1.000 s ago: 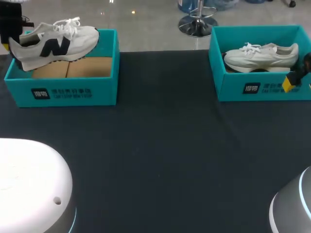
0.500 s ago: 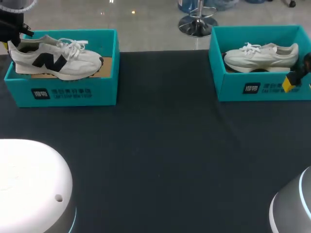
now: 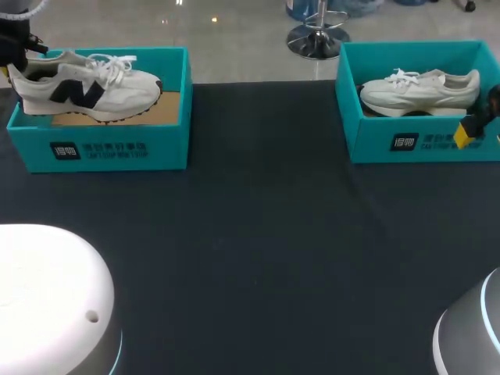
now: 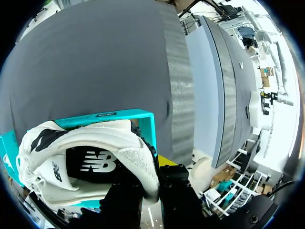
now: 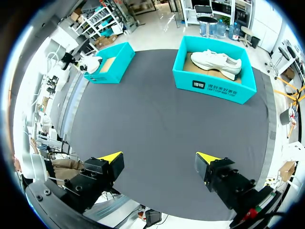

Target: Take the shoe out of the shoebox, open the shoe tongue, remove and reinsert the insole, then place the shoe into the shoebox

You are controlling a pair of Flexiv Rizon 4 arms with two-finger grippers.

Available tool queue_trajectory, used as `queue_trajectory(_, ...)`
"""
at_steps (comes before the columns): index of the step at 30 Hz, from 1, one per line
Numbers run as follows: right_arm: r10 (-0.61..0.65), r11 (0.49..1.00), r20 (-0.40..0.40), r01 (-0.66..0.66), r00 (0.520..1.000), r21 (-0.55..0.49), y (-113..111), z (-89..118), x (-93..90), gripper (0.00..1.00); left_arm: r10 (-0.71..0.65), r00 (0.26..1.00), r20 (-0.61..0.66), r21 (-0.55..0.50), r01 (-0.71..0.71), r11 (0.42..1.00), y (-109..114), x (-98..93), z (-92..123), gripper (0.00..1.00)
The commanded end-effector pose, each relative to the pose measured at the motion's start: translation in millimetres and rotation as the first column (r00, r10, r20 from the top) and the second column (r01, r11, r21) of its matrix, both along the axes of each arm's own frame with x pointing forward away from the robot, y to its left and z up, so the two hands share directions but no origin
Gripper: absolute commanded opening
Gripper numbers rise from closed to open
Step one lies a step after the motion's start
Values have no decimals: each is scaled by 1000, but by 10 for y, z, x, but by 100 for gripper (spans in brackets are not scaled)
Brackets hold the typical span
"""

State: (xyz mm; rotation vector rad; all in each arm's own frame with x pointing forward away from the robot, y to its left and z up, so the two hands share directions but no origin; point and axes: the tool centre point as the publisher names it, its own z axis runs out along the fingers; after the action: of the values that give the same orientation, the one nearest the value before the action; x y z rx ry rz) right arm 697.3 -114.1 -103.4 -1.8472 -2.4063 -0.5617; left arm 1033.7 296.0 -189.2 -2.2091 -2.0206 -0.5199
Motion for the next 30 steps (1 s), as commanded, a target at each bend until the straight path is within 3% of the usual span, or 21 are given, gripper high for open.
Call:
queue_trajectory(1, 1, 1000, -7, -1, 1000, -1, 5, 5, 31, 100, 39, 998, -39, -13, -40, 999, 33, 285, 16, 0)
queue_trajectory(8, 1, 1000, -7, -1, 1000, -1, 5, 5, 31, 100, 35, 999, -29, -4, -35, 999, 0, 493, -36, 0)
queue_trajectory(19, 1, 1000, -7, -1, 1000, -1, 5, 5, 31, 100, 22, 999, -37, -5, -22, 1000, -41, 414, -174, 0)
queue_trajectory(30, 1, 1000, -7, -1, 1000, -1, 5, 5, 31, 100, 15, 997, -77, -6, -16, 1000, -15, 442, -560, 0)
